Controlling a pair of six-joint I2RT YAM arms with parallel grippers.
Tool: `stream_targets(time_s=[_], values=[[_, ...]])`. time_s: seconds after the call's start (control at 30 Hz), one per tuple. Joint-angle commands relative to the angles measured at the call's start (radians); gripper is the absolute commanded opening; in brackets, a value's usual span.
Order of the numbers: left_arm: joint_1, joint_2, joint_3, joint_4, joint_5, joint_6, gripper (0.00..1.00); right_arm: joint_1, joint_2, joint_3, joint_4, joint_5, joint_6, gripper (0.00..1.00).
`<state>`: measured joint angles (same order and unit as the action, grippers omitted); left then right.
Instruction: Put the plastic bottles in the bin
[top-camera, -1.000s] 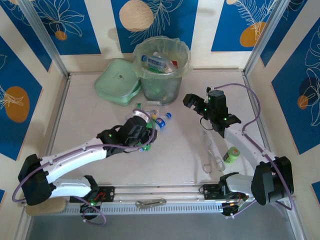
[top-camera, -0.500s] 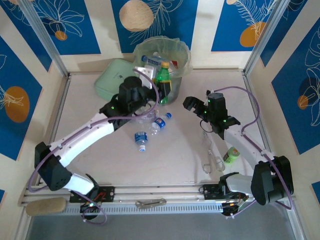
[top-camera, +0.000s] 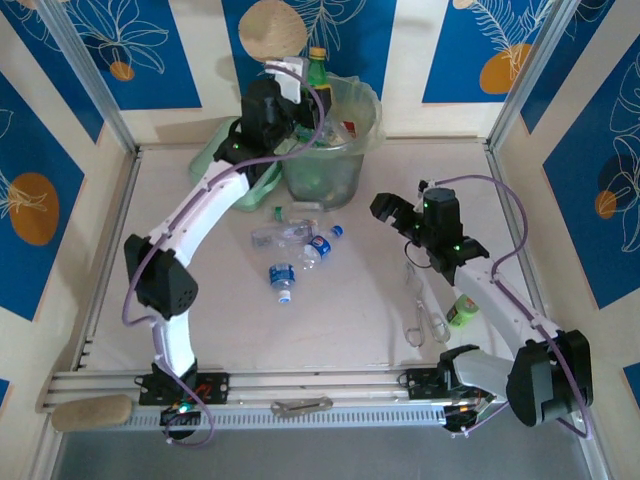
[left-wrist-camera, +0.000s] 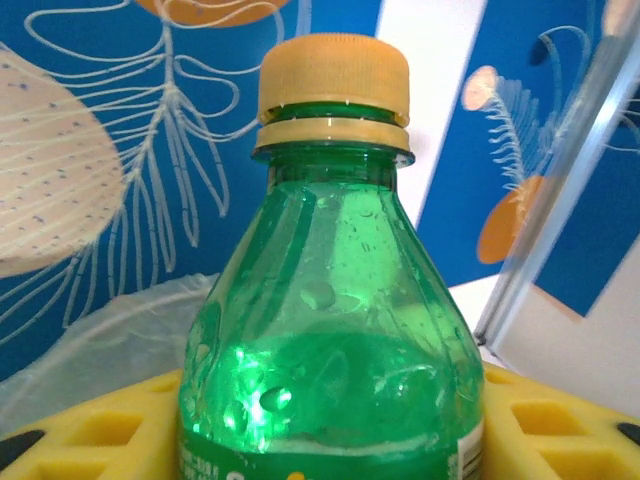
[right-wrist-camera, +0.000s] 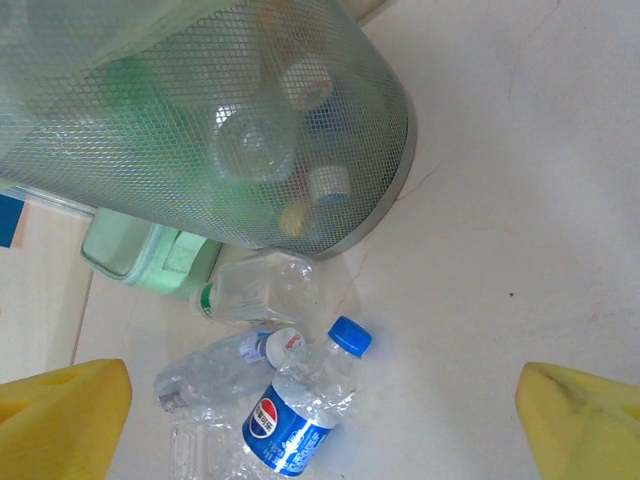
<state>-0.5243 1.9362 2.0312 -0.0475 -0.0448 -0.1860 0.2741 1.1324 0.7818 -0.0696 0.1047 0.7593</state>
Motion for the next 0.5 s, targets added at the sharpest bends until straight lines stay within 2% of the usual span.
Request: stream_targets(time_s=[0.0,0.13,0.37,0.47], values=[[0.040,0.073,0.120,-0.108,0.008,0.036,0.37,-0.010,-0.035,-0.019,-0.028,0.005,-0.007,0.99],[0.071,0.139,0.180,-0.164,0.008,0.025,0.36,-0.014,-0.048,-0.025,-0.033,0.009,-0.009,0.99],[0.089,0.184,0.190,-0.204,0.030,0.001,0.37,-0.016,-0.041,-0.026,-0.020,-0.006,0.000,0.99],[0.090,0.188,0.189,-0.215,0.040,-0.004,0.41,-0.016,-0.041,-0.028,-0.018,-0.008,0.003,0.99]])
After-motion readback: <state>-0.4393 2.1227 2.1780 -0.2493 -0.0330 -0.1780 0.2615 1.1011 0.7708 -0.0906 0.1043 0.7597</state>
